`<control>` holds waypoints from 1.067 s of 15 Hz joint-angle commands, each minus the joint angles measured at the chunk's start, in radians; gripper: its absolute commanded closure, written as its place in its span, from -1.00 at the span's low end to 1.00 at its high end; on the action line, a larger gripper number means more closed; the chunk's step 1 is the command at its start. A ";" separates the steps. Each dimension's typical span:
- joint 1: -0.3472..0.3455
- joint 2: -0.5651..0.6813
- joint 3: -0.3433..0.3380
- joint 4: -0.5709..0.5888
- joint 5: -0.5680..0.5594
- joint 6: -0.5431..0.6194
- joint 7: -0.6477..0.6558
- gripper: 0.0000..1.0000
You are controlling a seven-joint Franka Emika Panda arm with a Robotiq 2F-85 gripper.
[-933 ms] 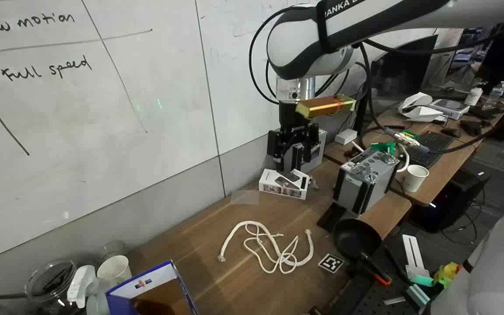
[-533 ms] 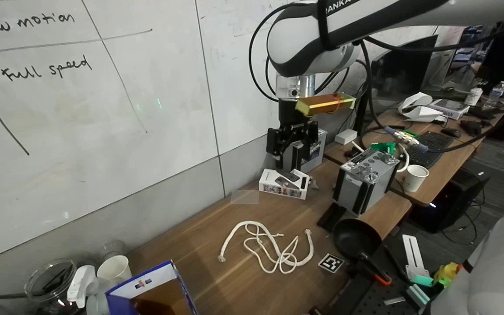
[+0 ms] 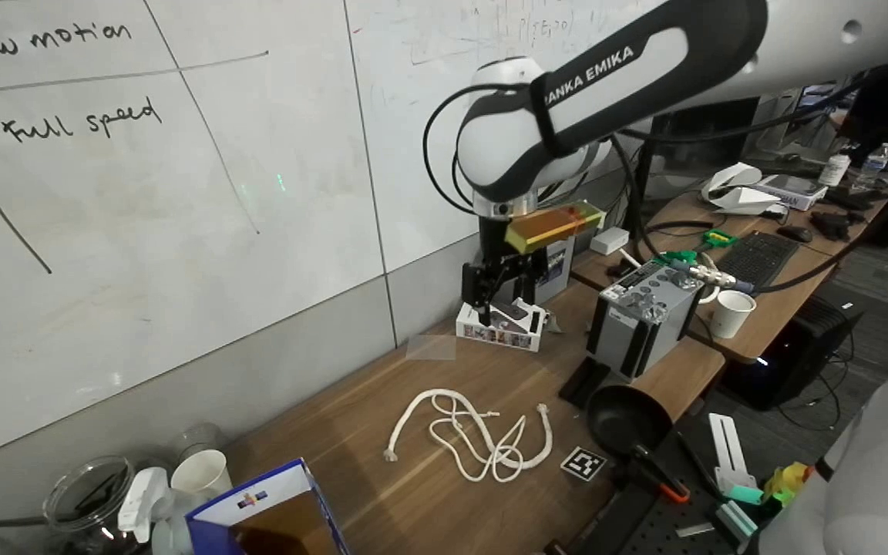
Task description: Pick up all the ropes and pack them in the box
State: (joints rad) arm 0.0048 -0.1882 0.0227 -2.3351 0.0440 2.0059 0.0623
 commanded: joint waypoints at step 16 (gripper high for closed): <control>0.089 0.652 -0.014 0.059 -0.176 0.751 0.081 -1.00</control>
State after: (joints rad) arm 0.0555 0.3612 0.0430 -2.3636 -0.1034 2.7193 0.1442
